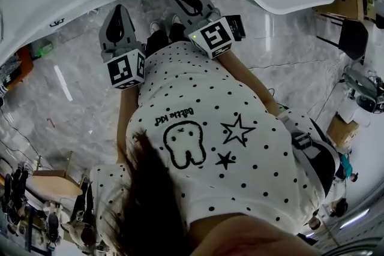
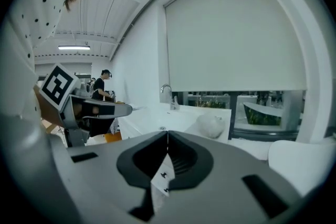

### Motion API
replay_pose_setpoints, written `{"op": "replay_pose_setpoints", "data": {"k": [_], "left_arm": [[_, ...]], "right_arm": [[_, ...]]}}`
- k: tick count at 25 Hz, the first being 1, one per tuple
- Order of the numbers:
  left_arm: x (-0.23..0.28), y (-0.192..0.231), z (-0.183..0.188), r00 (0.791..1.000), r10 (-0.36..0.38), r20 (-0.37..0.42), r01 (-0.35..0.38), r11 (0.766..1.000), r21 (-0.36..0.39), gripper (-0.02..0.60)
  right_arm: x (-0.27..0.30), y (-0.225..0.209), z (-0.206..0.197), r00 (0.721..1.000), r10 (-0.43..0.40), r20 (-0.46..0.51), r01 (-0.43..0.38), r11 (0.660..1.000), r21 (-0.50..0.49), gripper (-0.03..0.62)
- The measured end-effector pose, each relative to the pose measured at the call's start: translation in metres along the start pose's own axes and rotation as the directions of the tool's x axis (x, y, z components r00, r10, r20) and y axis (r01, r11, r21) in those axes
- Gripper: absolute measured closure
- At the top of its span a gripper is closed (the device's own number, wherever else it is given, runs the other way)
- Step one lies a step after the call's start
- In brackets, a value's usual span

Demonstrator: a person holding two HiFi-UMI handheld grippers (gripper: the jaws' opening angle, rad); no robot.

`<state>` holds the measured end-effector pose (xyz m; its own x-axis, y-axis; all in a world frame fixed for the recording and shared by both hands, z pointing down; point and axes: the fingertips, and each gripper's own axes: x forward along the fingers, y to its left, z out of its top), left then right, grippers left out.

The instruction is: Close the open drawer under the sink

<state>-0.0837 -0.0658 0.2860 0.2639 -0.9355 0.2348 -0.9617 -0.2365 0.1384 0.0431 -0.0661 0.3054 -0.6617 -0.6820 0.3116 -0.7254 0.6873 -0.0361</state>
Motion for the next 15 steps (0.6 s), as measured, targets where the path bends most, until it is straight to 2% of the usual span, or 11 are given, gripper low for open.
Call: {"op": "replay_pose_setpoints", "data": {"k": [3,9,15], "left_arm": [[-0.006,0.01,-0.003,1.0,0.018,0.002,-0.018,1.0,-0.002,0.577],[0.004,-0.023,0.005,0.998,0.062,0.016,-0.062,0.998,-0.014,0.577],[0.013,-0.031,0.008,0.995,0.095,0.027,-0.094,0.995,-0.019,0.577]], "right_arm": [[0.01,0.004,-0.001,1.0,0.009,-0.006,-0.009,1.0,-0.011,0.58],[-0.009,-0.029,0.004,0.999,0.046,-0.002,-0.046,0.998,-0.038,0.58],[-0.004,-0.044,0.005,0.996,0.089,-0.005,-0.089,0.995,-0.053,0.58]]}}
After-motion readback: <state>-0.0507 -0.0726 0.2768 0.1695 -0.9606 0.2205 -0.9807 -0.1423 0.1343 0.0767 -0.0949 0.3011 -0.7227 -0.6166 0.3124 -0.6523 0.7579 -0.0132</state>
